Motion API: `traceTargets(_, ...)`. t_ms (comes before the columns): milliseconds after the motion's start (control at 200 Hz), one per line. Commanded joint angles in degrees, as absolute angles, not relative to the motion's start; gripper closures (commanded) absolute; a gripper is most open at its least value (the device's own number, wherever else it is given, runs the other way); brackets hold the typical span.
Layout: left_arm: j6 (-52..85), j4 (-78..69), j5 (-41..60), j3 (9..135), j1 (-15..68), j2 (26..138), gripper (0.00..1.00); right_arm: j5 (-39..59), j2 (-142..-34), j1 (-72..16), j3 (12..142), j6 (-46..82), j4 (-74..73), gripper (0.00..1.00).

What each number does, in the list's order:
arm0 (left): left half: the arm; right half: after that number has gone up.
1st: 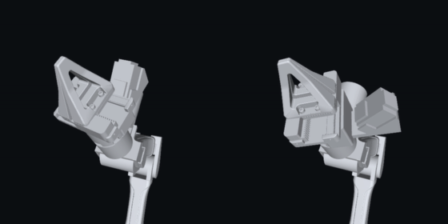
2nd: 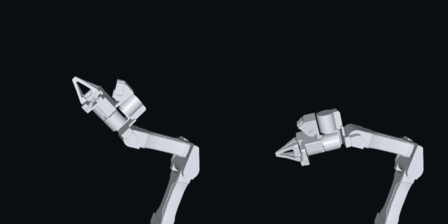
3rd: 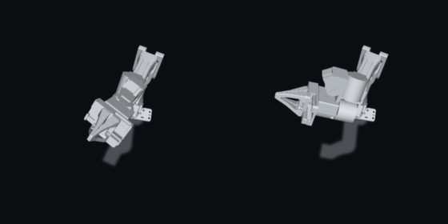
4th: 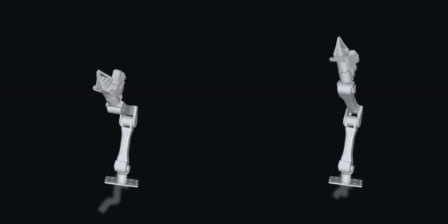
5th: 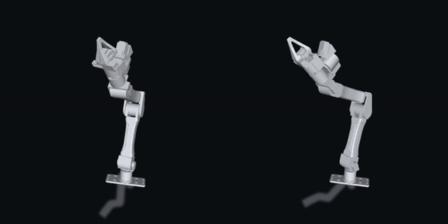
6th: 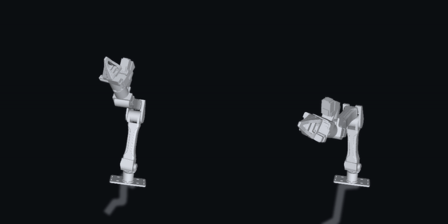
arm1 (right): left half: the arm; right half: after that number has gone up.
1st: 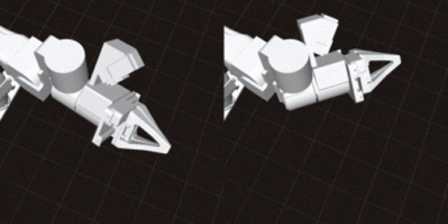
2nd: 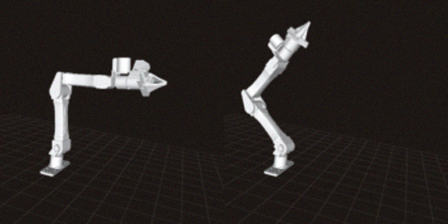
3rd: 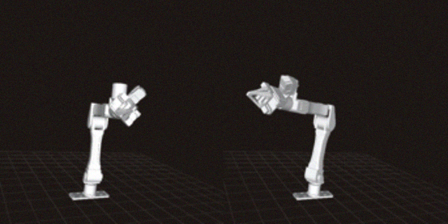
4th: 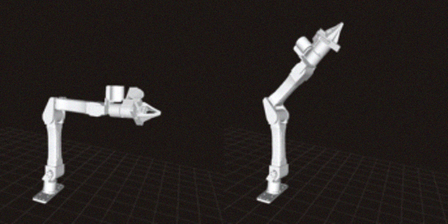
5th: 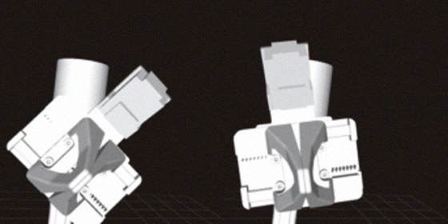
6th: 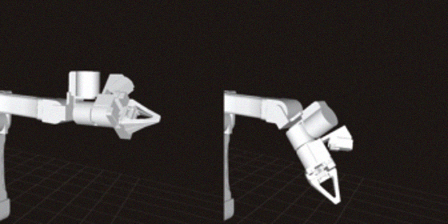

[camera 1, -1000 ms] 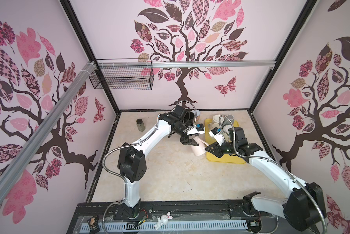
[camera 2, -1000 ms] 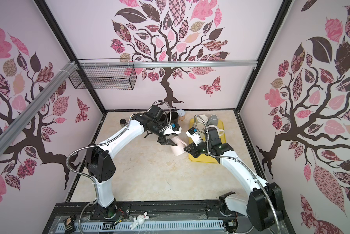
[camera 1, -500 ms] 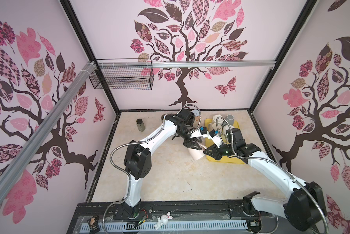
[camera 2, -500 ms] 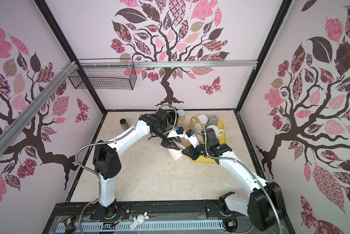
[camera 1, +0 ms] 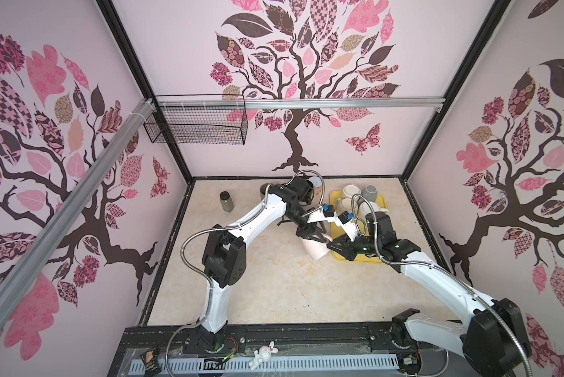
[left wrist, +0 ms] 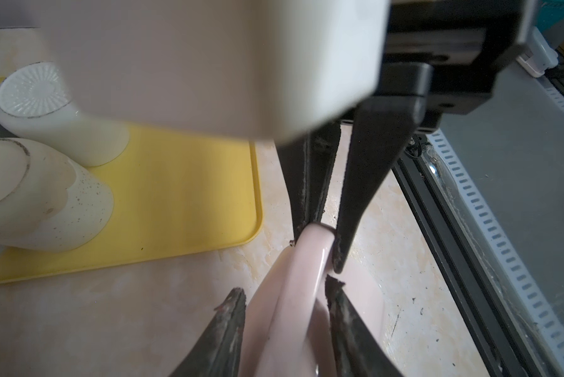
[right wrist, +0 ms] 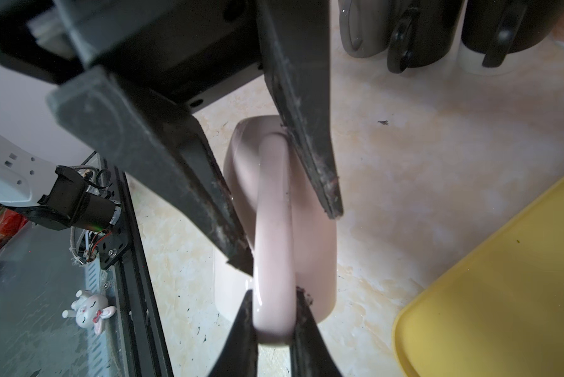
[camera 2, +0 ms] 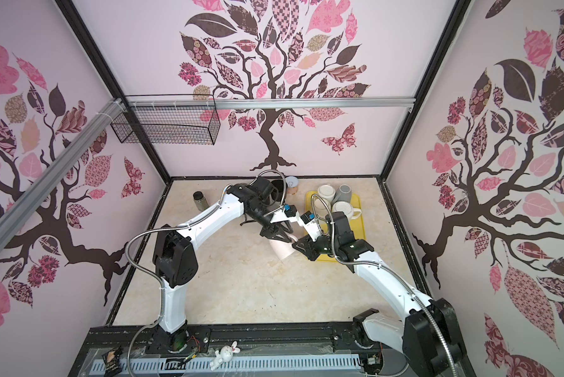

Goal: Turn the mug right side up

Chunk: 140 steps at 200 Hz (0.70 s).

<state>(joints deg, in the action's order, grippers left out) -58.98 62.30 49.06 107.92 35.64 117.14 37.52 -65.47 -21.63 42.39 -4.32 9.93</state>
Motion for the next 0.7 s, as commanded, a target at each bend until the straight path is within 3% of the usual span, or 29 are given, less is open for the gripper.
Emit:
traceTargets(0, -57.7, 65.4, 49.5, 108.7, 36.2, 119.1, 0.48, 38.4, -60.7, -21.7, 44.0, -6.4, -0.9, 1.00)
traceTargets(95, -57.3, 65.6, 49.8, 108.6, 36.1, 119.3, 0.44, 38.3, -59.3, -21.7, 42.8, -7.1, -2.9, 1.00)
traceTargets(205, -57.3, 65.9, 51.1, 108.3, 35.8, 119.1, 0.46, 38.6, -59.0, -21.7, 42.5, -7.3, -4.0, 1.00)
traceTargets(400, -57.2, 66.5, 52.7, 108.3, 35.5, 118.9, 0.70, 40.1, -58.7, -21.7, 42.0, -5.8, -8.0, 1.00)
traceTargets(525, -57.3, 66.5, 53.1, 107.9, 35.6, 118.5, 1.00, 38.8, -59.0, -21.7, 42.7, -5.0, -8.2, 1.00)
traceTargets(695, -53.7, 59.1, 53.0, 103.2, 35.5, 114.9, 1.00, 34.3, -58.9, -21.7, 42.2, -2.0, -9.6, 1.00)
